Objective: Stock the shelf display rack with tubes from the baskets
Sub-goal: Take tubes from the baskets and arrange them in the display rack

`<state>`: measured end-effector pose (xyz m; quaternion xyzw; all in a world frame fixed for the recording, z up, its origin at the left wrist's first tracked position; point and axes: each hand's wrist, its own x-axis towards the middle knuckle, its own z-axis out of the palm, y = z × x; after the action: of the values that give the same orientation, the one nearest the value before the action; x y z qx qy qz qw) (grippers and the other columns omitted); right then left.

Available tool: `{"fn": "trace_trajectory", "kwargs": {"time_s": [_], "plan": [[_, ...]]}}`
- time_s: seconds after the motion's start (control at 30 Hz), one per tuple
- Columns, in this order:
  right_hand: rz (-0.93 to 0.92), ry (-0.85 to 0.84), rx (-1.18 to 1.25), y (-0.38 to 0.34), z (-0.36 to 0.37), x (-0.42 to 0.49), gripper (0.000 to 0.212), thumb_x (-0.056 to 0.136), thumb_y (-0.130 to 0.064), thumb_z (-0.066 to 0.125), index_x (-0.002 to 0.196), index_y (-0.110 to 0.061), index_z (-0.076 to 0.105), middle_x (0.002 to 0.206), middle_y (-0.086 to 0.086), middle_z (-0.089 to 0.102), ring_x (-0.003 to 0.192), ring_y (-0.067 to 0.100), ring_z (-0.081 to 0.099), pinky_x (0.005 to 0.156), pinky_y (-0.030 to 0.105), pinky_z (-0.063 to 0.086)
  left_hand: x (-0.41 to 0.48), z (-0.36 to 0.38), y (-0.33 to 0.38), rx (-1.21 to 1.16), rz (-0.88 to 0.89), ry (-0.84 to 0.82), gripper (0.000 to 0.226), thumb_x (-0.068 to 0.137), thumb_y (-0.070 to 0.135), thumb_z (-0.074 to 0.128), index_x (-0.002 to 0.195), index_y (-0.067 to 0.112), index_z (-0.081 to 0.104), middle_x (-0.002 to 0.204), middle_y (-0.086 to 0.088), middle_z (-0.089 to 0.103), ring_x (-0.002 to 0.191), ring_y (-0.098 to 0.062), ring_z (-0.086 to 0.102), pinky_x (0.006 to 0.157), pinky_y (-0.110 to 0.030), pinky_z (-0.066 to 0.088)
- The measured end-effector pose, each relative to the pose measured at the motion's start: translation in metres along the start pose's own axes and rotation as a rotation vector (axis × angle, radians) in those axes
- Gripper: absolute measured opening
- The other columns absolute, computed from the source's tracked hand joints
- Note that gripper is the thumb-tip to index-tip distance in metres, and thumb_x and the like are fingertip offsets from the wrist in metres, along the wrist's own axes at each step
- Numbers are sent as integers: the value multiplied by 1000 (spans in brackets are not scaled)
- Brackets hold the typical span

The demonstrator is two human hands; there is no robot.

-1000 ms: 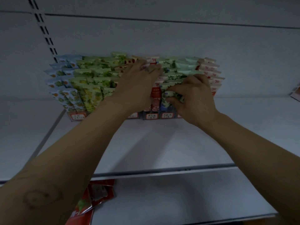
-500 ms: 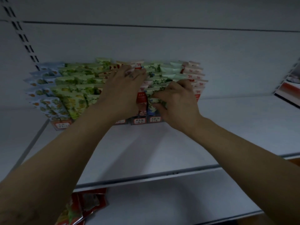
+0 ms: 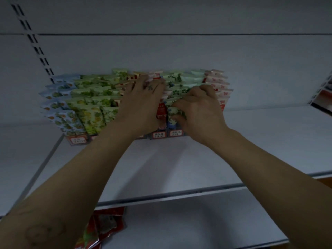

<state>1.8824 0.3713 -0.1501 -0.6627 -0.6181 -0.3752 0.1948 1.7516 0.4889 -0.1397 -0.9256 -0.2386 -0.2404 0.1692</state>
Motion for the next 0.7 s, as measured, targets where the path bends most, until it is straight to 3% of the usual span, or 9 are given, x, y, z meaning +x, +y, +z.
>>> {"fn": "trace_trajectory", "kwargs": {"time_s": [0.17, 0.3, 0.47, 0.63, 0.7], "plan": [[57, 20, 38, 0, -14, -4, 46, 60, -32, 75, 99, -10, 67, 85, 9, 69, 85, 31, 61, 86, 39, 30, 0, 2, -1, 26, 7, -21, 101, 63, 43, 79, 146, 17, 29, 150, -3, 35, 138, -33, 25, 107, -49, 25], [96, -14, 53, 4, -21, -8, 50, 61, -33, 81, 102, -10, 66, 90, 10, 68, 88, 32, 60, 85, 39, 30, 0, 0, 1, 35, 10, -52, 103, 67, 47, 76, 149, 15, 22, 155, -5, 27, 142, -34, 19, 108, -50, 22], [158, -108, 59, 0, -33, -19, 63, 61, -40, 82, 114, -11, 64, 104, 11, 67, 98, 33, 59, 90, 37, 28, -15, -12, 2, 24, 8, -122, 109, 78, 57, 66, 153, 15, 0, 161, -7, 5, 148, -30, 1, 117, -51, 4], [176, -155, 99, -3, -60, -35, 70, 65, -51, 71, 122, -13, 60, 112, 9, 64, 104, 32, 56, 93, 38, 29, -51, -51, 12, 1, 46, -95, 106, 73, 62, 68, 152, 15, 15, 158, -9, 19, 146, -29, 15, 118, -49, 8], [161, -188, 107, -5, -72, -43, 73, 65, -52, 74, 124, -13, 58, 116, 9, 63, 106, 32, 55, 95, 38, 29, -65, -65, 25, -12, 62, -123, 102, 76, 64, 63, 152, 18, 12, 158, -5, 18, 145, -26, 15, 117, -46, 10]]}}
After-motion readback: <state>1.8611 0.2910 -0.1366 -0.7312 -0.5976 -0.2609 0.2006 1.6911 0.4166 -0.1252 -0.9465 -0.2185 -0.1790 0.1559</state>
